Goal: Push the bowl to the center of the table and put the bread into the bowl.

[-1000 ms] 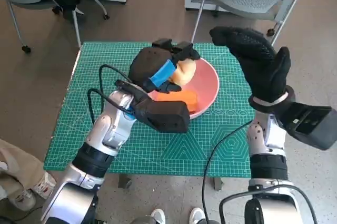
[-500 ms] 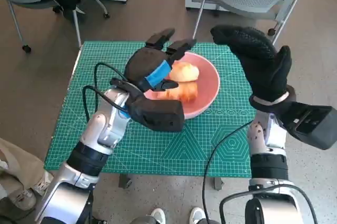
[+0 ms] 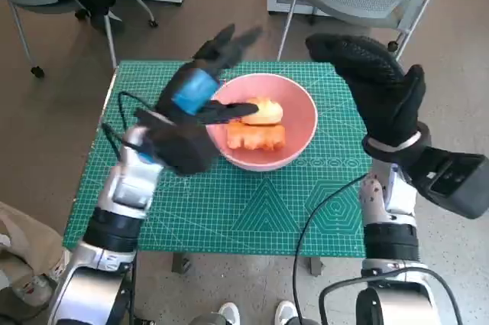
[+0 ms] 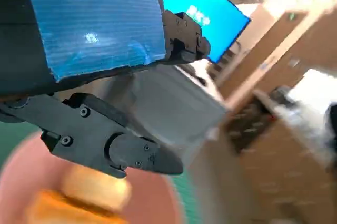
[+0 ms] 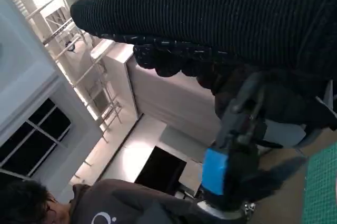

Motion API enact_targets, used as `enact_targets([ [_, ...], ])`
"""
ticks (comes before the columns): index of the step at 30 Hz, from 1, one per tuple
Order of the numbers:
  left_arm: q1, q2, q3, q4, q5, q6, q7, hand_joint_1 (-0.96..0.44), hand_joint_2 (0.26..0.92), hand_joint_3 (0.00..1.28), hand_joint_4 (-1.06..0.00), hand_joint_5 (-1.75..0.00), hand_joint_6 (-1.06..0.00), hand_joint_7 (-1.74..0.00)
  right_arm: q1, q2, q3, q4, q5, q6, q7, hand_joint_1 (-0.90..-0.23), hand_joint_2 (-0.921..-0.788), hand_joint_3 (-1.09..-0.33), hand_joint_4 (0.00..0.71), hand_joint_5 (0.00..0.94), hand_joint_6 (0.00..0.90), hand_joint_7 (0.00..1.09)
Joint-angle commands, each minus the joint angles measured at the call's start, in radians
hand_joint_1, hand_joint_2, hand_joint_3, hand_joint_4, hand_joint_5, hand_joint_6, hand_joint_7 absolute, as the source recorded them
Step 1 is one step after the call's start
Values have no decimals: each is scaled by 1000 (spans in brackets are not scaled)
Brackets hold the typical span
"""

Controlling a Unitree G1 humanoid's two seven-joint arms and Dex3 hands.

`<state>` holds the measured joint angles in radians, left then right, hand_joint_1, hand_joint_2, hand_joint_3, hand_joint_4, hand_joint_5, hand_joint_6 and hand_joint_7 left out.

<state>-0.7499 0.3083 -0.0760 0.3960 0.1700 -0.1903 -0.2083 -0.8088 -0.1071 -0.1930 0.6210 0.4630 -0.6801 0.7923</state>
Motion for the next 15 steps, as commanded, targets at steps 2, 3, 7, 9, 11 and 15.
enact_targets([
  [2,49,-41,114,-29,-219,-63,-76,-651,921,256,1,1,-189,-52,19,2,14,-28,-24,24,-23,-708,-921,-808,33,2,-1,241],
  [3,56,-44,124,-38,-235,-73,-79,-651,921,259,1,1,-191,-53,19,2,16,-33,-25,26,-26,-708,-921,-807,33,1,-1,238],
  [7,85,-53,168,-88,-330,-80,-118,-637,921,268,1,1,-196,-55,13,6,26,-56,-33,39,-44,-709,-921,-806,32,1,-1,227],
  [9,96,-59,186,-114,-388,-59,-146,-621,921,239,1,1,-196,-55,10,9,32,-65,-38,43,-52,-709,-921,-806,32,1,-1,225],
  [11,109,-65,201,-143,-434,-40,-161,-604,921,175,1,1,-200,-55,7,12,38,-73,-45,45,-61,-709,-921,-805,33,1,-1,224],
  [15,134,-75,220,-199,-483,-17,-166,-583,916,71,1,1,-206,-54,-1,16,48,-81,-55,44,-73,-709,-921,-803,35,2,-1,225],
])
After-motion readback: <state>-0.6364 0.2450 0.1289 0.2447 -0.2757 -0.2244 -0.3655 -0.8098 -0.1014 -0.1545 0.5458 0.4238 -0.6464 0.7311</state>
